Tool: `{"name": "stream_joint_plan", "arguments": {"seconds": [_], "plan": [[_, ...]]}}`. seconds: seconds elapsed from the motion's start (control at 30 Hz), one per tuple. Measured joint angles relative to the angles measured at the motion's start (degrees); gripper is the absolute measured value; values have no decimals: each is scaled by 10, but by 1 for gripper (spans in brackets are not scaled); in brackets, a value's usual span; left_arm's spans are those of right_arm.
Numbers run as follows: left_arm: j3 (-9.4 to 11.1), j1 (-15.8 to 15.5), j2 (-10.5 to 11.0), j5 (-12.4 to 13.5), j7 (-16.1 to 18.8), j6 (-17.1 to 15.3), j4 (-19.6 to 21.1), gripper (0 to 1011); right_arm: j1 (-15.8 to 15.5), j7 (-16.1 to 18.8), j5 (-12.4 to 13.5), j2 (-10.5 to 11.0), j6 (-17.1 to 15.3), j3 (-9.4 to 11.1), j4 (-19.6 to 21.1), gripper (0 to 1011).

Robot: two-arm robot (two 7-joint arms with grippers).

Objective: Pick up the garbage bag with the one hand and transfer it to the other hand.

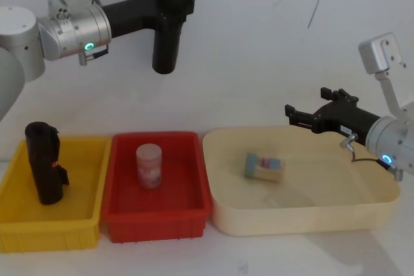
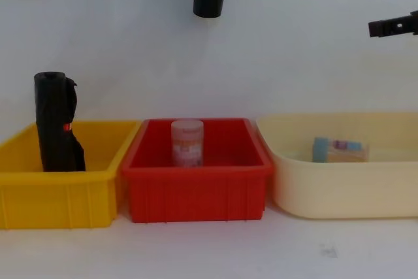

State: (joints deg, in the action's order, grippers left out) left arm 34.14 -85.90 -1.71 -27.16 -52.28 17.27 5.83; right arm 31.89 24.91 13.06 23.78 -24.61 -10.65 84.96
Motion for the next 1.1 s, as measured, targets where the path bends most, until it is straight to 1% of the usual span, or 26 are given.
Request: {"name": "stream_joint_plan", "arguments": {"seconds": [1.1], "plan": [[0, -1, -1, 0, -1, 1, -2, 483, -1, 1, 1, 0, 0, 0, 2, 1001]]}}
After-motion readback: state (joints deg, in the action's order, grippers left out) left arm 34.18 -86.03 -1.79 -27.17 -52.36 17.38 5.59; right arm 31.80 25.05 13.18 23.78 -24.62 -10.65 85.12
